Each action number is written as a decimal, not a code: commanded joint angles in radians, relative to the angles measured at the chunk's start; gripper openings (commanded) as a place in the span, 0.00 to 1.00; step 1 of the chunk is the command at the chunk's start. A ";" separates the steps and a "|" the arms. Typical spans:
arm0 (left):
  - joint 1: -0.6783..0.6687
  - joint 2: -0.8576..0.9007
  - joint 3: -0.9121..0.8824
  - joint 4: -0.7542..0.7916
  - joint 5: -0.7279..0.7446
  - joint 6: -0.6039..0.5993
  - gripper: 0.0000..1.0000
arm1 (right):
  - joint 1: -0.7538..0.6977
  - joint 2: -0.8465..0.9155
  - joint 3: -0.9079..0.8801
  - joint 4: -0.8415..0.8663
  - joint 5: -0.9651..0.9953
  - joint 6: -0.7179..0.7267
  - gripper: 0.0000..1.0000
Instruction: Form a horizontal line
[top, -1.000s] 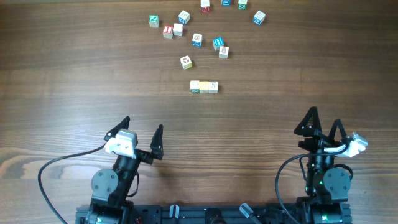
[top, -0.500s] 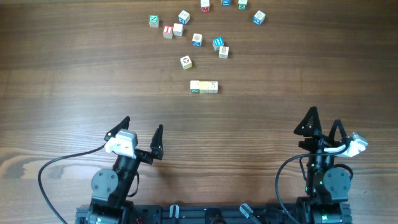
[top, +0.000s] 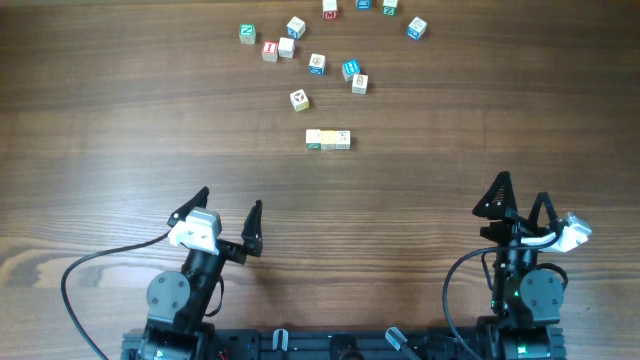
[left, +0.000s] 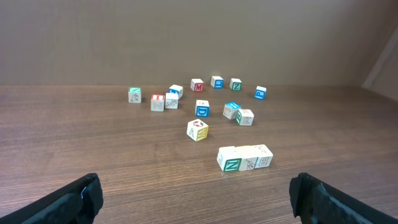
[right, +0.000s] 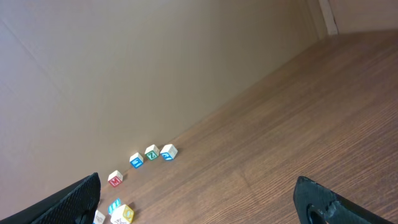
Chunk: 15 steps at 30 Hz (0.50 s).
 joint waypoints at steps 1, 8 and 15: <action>0.008 -0.008 -0.005 -0.005 -0.017 0.005 1.00 | -0.004 -0.013 -0.001 0.005 -0.008 -0.014 1.00; 0.008 -0.008 -0.005 -0.005 -0.017 0.005 1.00 | -0.004 -0.013 -0.001 0.005 -0.008 -0.014 1.00; 0.008 -0.008 -0.005 -0.005 -0.017 0.005 1.00 | -0.004 -0.013 -0.001 0.005 -0.008 -0.014 1.00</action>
